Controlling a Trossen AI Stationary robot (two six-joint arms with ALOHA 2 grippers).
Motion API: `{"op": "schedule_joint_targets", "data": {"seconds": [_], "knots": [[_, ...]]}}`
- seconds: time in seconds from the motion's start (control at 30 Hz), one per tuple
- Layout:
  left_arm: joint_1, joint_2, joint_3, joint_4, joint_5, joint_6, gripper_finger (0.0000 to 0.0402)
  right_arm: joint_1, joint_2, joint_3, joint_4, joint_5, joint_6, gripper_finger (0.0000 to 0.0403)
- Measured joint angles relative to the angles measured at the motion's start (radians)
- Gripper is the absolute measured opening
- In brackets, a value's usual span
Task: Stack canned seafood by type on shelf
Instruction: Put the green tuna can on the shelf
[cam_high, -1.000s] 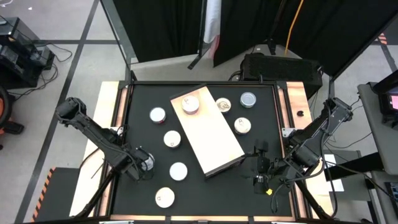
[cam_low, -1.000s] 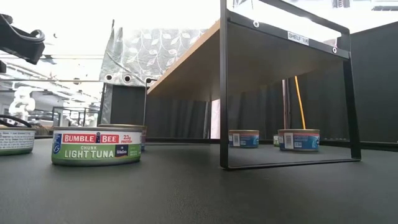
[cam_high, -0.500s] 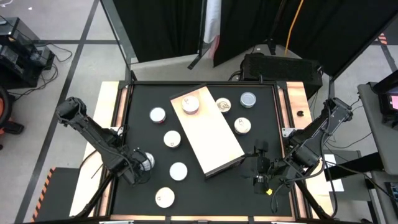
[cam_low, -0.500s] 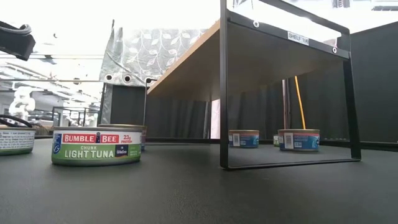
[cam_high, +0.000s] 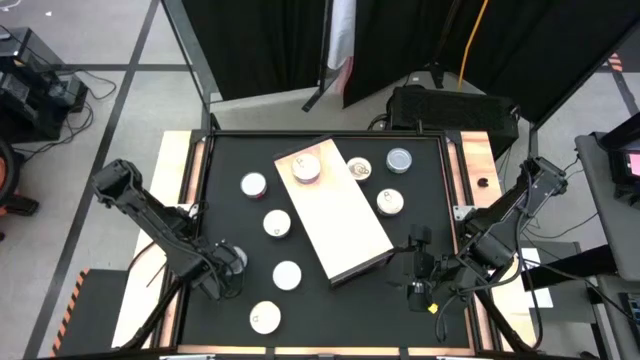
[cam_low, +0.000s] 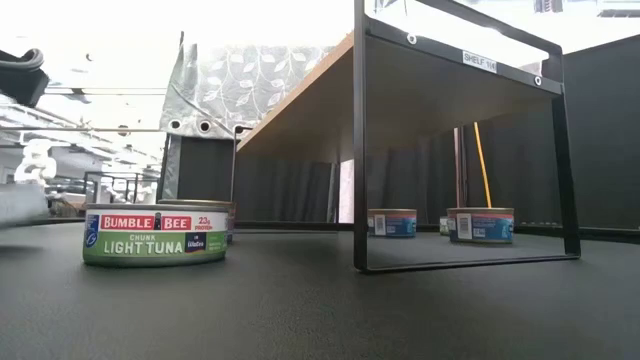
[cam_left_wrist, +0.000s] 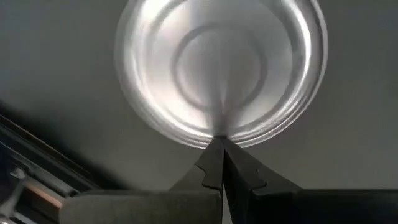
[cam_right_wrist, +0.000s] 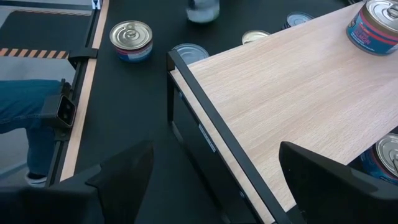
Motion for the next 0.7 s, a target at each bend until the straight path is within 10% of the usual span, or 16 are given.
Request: {"op": "schedule_joint_targets", "data": {"seconds": [0.7], "knots": [[-0.065, 0.112, -0.003, 0.076, -0.021, -0.119, 0.0004, 0.0, 0.0, 0.0, 0.0, -0.026, 0.0, 0.0338]]}}
